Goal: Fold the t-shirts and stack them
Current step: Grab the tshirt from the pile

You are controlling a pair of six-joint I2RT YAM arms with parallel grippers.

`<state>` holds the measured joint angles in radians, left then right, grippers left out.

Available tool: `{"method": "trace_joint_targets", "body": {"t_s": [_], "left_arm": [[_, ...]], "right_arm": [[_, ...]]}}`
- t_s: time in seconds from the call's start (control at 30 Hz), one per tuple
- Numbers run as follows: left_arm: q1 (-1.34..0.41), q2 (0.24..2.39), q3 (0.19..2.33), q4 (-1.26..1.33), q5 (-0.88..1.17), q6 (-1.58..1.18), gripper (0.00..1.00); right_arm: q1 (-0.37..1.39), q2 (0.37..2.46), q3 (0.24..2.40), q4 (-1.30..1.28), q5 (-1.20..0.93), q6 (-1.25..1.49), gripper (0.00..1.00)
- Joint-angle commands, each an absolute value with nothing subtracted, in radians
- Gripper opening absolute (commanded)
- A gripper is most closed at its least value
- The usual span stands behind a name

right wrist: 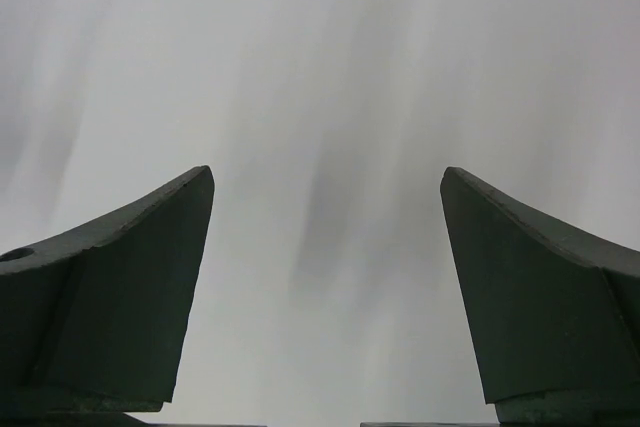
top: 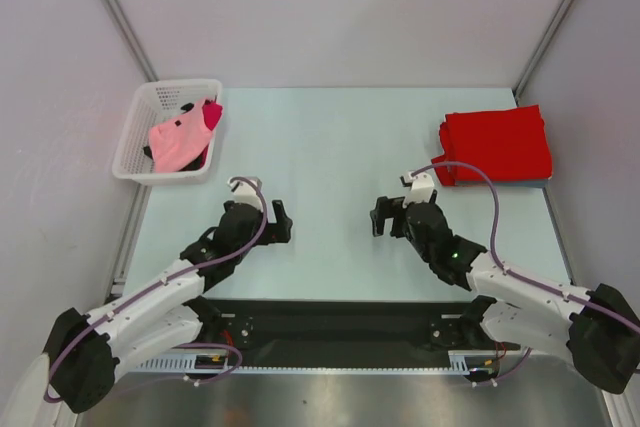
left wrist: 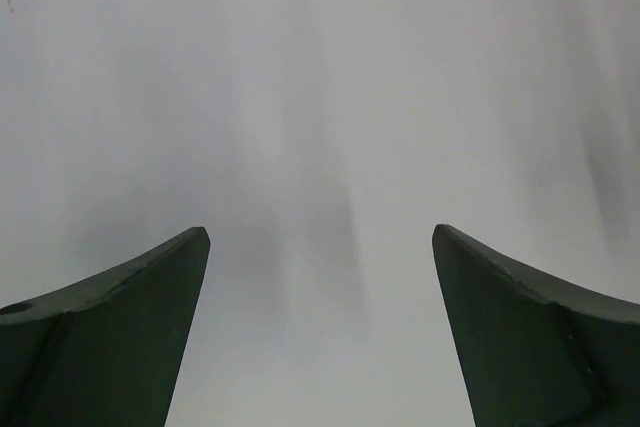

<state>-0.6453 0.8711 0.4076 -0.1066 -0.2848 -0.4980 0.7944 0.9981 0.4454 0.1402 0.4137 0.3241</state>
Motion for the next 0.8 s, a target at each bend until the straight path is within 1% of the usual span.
{"method": "trace_joint_targets", "body": {"t_s": [0.0,0.17,0.27,0.43,0.57,0.7,0.77], "left_arm": [[-0.643,0.871,0.426,-0.061,-0.265,-0.489,1.00],[-0.643,0.882,0.426,-0.064,-0.252,-0.459,1.00],[-0.643,0.891,0.429,-0.066,-0.250,-0.454,1.00],[-0.643,0.928,0.463,-0.109,-0.279,-0.453,1.00],[-0.643,0.919,0.462,-0.104,-0.302,-0.457,1.00],[-0.638,0.907,0.494,-0.113,-0.311,-0.498,0.99],[-0.615,0.911,0.546,-0.142,-0.328,-0.531,1.00]], "right_arm": [[0.759,0.976,0.430,0.173,0.347,0.383,1.00],[0.750,0.992,0.425,0.180,0.399,0.419,1.00],[0.746,0.999,0.449,0.121,0.486,0.460,1.00],[0.736,0.993,0.439,0.150,0.442,0.440,1.00],[0.729,1.012,0.428,0.172,0.452,0.448,1.00],[0.724,1.023,0.466,0.030,0.552,0.506,0.91],[0.723,1.005,0.460,0.021,0.583,0.534,0.90]]}}
